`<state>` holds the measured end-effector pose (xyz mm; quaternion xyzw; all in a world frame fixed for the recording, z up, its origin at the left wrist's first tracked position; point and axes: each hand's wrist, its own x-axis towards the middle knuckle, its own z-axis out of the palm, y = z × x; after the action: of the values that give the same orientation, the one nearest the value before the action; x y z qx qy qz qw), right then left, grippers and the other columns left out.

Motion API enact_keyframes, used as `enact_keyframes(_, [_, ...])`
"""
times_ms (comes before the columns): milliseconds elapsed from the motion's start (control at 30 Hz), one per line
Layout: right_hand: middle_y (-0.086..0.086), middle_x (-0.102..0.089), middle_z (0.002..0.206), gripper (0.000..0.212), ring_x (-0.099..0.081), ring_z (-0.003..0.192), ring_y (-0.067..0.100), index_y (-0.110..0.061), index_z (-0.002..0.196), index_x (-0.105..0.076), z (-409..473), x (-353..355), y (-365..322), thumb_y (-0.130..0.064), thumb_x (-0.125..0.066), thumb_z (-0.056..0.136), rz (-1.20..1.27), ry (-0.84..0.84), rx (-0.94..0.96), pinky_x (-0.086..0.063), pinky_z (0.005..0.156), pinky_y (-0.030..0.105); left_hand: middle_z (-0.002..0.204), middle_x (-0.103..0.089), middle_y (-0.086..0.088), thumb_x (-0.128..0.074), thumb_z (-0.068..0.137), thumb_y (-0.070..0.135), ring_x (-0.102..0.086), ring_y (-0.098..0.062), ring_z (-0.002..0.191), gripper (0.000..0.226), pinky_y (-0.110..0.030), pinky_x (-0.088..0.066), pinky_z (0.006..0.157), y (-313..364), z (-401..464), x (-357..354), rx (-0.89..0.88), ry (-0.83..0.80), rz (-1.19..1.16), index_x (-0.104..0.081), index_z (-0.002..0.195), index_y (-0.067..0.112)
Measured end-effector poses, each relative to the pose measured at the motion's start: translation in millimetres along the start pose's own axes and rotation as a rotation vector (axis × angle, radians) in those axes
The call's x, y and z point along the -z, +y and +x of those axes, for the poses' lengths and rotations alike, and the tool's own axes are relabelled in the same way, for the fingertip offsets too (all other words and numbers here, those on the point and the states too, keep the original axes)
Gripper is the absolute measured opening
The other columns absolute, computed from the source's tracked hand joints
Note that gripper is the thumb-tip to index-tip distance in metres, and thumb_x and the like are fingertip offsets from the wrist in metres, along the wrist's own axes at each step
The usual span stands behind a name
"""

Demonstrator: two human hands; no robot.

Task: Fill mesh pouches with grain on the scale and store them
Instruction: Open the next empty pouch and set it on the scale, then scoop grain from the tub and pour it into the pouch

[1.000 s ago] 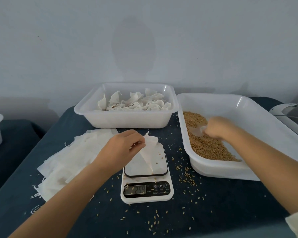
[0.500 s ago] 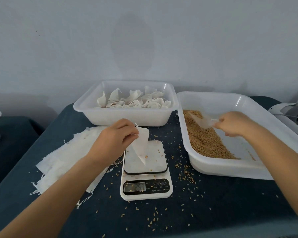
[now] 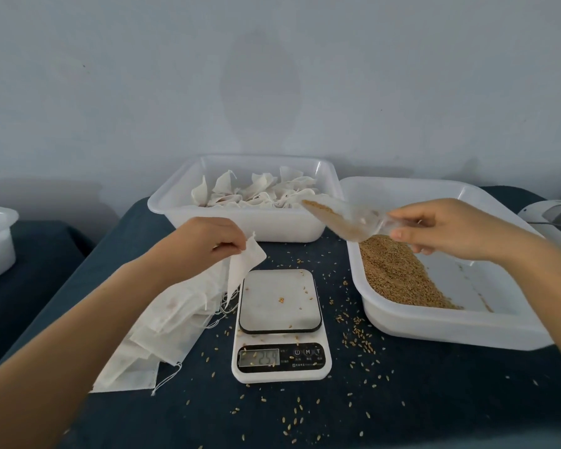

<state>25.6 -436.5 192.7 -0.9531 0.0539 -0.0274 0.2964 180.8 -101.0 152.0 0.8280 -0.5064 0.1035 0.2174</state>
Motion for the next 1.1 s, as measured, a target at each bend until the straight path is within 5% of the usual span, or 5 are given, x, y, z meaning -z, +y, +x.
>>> enact_keyframes(200, [-0.009,-0.066,0.075,0.029,-0.060,0.066,0.002,-0.036,0.115,-0.064,-2.3,-22.2,-17.7,-0.031,-0.064,0.087,0.045,-0.183,0.127,-0.050,0.065,0.017,0.100,-0.069,0.000,-0.064,0.086,0.004,-0.062,-0.012,0.092,0.012,-0.011,-0.040,0.084,8.4,4.0,-7.2,-0.002,-0.054,-0.028,-0.074,0.092,0.006])
enact_keyframes(400, [-0.030,-0.059,0.115,0.034,-0.053,0.104,-0.016,-0.040,0.120,-0.060,1.5,-23.8,-21.7,-0.034,-0.064,0.087,-0.099,-0.230,0.137,-0.039,0.086,0.003,0.098,-0.069,-0.001,-0.064,0.086,0.003,-0.062,-0.014,0.087,0.011,-0.013,-0.042,0.081,13.2,8.5,-12.7,-0.042,-0.080,-0.039,-0.073,0.090,0.005])
enact_keyframes(800, [-0.022,-0.061,0.119,0.039,-0.055,0.107,-0.007,-0.035,0.125,-0.060,4.9,-13.7,-38.2,-0.040,-0.063,0.086,-0.284,-0.298,0.124,-0.042,0.100,0.025,0.099,-0.070,0.001,-0.065,0.085,0.004,-0.062,-0.008,0.087,0.011,-0.015,-0.045,0.082,20.0,10.9,-12.3,-0.112,-0.116,-0.083,-0.074,0.090,0.008])
enact_keyframes(1033, [-0.017,-0.068,0.104,0.033,-0.062,0.095,0.003,-0.038,0.119,-0.062,4.9,-2.9,-51.2,-0.044,-0.060,0.087,-0.355,-0.334,0.106,-0.048,0.092,0.035,0.097,-0.070,0.000,-0.064,0.086,0.004,-0.059,-0.005,0.090,0.010,-0.010,-0.043,0.081,25.4,14.6,-14.3,-0.150,-0.141,-0.109,-0.073,0.090,0.009])
enact_keyframes(1100, [-0.021,-0.066,0.101,0.033,-0.059,0.090,-0.004,-0.039,0.118,-0.062,4.1,-0.5,-54.3,-0.044,-0.059,0.086,-0.395,-0.332,0.115,-0.048,0.085,0.027,0.096,-0.070,0.000,-0.065,0.086,0.005,-0.060,-0.005,0.088,0.010,-0.015,-0.045,0.082,26.6,15.1,-16.3,-0.151,-0.143,-0.123,-0.073,0.090,0.009])
